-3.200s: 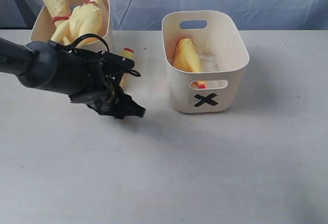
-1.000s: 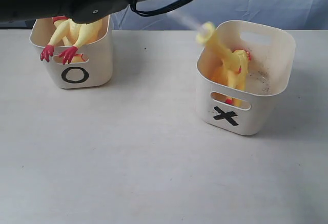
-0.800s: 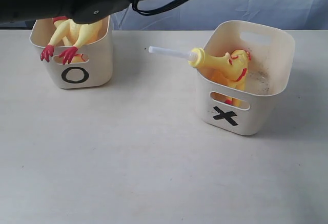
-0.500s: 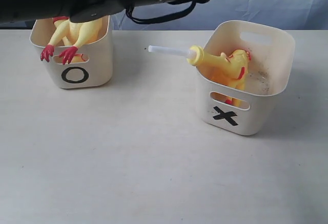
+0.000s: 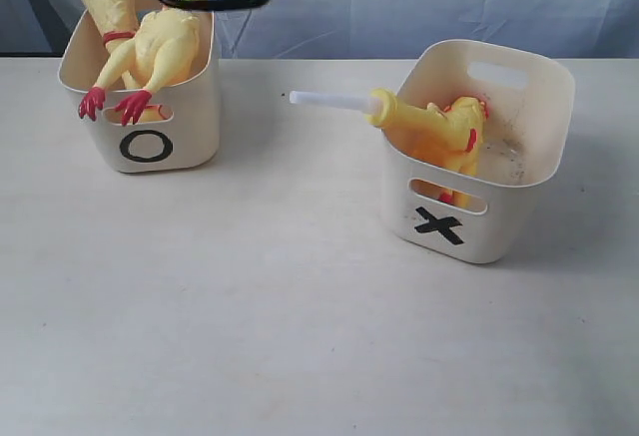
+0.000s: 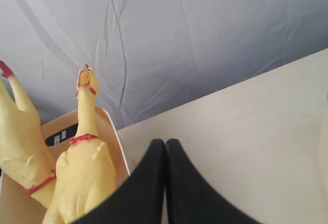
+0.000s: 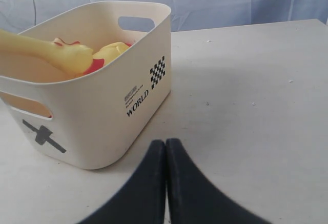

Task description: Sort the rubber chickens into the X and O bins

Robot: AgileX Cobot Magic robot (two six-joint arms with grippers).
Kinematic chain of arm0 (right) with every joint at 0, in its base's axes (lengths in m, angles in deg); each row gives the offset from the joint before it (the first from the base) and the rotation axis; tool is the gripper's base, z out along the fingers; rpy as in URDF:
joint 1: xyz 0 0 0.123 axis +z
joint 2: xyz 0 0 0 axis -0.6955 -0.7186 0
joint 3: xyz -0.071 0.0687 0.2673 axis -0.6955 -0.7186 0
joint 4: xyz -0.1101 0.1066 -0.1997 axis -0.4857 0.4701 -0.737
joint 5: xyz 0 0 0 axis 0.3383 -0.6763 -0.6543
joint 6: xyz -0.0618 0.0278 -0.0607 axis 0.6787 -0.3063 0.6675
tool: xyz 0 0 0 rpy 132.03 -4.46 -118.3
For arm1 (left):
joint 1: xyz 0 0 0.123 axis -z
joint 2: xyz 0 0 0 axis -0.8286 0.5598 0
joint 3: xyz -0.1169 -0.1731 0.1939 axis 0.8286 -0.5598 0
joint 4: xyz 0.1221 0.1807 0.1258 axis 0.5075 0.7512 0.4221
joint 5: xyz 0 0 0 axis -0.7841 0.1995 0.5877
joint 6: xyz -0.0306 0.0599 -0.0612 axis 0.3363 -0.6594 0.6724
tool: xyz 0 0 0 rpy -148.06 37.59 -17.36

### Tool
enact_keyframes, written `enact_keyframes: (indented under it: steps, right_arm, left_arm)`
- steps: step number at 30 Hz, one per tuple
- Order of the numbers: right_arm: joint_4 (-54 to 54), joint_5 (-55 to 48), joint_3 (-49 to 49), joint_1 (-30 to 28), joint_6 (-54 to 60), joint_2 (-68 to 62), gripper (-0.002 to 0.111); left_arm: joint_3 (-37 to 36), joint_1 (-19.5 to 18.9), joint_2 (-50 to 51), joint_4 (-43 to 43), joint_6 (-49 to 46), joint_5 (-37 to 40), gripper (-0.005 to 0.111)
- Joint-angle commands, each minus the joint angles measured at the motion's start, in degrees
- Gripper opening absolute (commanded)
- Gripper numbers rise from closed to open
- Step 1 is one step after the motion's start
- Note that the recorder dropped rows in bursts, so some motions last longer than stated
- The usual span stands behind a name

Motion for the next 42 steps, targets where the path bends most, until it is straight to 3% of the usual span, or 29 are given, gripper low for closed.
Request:
enact_keyframes:
  steps: [1, 4, 22, 33, 38, 42]
  right_arm:
    - [0.0, 0.6, -0.1, 0.2, 0.1, 0.2, 0.0]
    - [0.0, 0.6, -0.1, 0.2, 0.1, 0.2, 0.0]
    - [0.0, 0.7, -0.1, 0.2, 0.1, 0.2, 0.0]
    - [0.0, 0.6, -0.1, 0.2, 0.1, 0.2, 0.0]
    - [0.0, 0.6, -0.1, 0.2, 0.1, 0.2, 0.0]
    - [0.0, 0.6, -0.1, 0.2, 0.1, 0.2, 0.0]
  left_arm:
    - [0.2, -0.6, -7.6, -15.3, -17.5, -1.8, 0.0]
    - [0.2, -0.6, -10.9, -19.1, -19.5, -0.5, 0.0]
    - [0.2, -0.6, -13.7, -18.8, -19.1, -0.6, 0.0]
    - [0.2, -0.6, -25.3, -18.9, -19.1, 2.2, 0.0]
    - [-3.1, -4.4, -31.7, -19.4, -19.1, 11.3, 0.0]
    - [-10.3, -11.2, -37.2, -20.9, -19.1, 7.6, 0.0]
